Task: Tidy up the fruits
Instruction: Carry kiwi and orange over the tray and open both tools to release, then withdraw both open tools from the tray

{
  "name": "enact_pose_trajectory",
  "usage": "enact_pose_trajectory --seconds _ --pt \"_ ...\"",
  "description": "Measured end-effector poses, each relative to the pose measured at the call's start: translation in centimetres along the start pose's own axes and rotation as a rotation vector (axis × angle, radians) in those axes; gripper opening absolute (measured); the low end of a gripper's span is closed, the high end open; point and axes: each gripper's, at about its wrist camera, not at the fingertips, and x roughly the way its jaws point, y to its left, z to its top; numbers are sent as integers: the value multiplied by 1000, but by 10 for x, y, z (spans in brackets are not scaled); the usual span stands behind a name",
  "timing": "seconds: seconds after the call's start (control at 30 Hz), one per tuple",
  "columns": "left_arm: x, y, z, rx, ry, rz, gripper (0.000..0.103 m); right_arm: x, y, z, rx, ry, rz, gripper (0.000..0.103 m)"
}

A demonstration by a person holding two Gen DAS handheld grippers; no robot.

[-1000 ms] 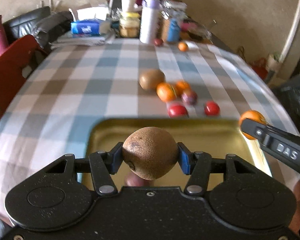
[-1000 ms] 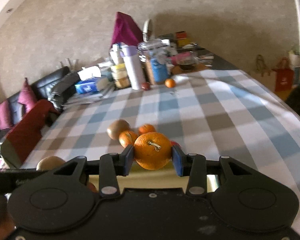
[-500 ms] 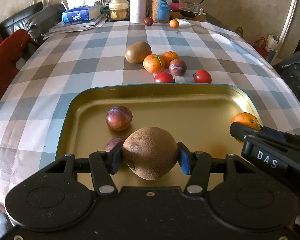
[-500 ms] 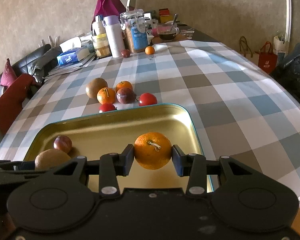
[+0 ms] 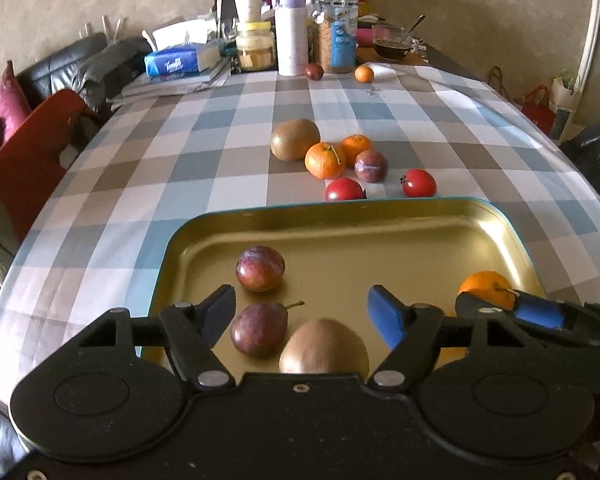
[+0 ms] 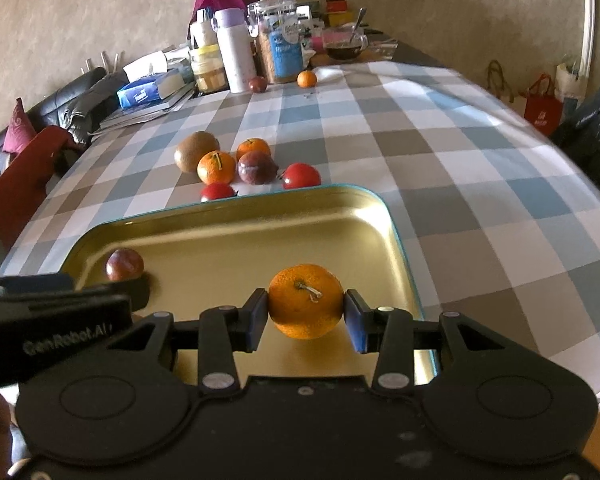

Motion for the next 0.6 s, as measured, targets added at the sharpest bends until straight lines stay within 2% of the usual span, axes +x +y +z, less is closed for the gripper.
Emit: enact_pose_trajectory --seconds 0.13,0.3,0.6 --pt "4 4 1 -23 27 11 75 -2 2 -2 -5 -2 -2 44" --pt "7 11 0 -53 54 10 75 -11 8 -1 -44 -61 -21 43" --pt "8 15 0 -73 68 8 75 -12 8 3 -38 -56 -2 43"
